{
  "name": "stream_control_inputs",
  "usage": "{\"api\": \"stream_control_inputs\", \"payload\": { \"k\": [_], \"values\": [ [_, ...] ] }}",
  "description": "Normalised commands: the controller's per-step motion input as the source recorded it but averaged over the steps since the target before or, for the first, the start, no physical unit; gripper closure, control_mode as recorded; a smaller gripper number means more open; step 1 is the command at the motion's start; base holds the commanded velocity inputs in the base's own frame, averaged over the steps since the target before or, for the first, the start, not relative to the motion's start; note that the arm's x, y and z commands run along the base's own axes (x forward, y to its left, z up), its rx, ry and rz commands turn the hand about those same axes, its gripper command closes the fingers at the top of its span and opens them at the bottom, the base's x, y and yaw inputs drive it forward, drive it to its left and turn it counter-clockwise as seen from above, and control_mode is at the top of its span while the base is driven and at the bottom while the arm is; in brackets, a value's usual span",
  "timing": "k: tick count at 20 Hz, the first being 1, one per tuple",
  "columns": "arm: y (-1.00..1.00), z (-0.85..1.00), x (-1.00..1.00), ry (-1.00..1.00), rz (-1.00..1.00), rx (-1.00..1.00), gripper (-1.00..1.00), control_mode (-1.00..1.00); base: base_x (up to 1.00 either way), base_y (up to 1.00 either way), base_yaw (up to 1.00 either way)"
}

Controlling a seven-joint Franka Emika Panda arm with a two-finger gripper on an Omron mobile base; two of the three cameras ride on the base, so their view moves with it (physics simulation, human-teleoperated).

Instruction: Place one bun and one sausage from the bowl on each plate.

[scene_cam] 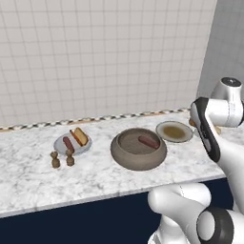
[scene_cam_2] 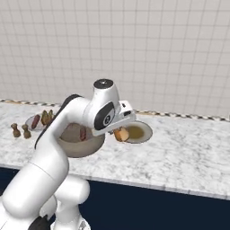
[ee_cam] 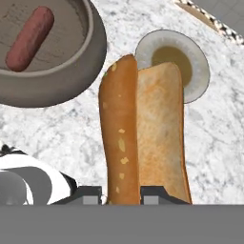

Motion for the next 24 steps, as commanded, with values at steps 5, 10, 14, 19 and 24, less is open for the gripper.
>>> {"api": "stream_control_inputs", "payload": {
  "k": [5, 10, 14, 19, 24],
  "values": [
    [0.00, 0.00, 0.00, 0.00, 0.00, 0.00, 1.00, 1.00, 0.32, -0.10, 0.00],
    [-0.09, 0.00, 0.37, 0.02, 0.08, 0.00, 1.00, -1.00, 0.00, -0.03, 0.02],
    [-0.14, 0.00, 0.99, 0.08, 0.15, 0.00, 1.00, -1.00, 0.00, 0.00, 0.00],
    [-0.61, -0.12, 1.00, 0.17, 0.16, 0.09, 1.00, -1.00, 0.00, 0.00, 0.00],
    [-0.11, -0.54, 0.92, 0.17, 0.11, 0.01, 1.00, -1.00, 0.00, 0.00, 0.00]
  ]
}}
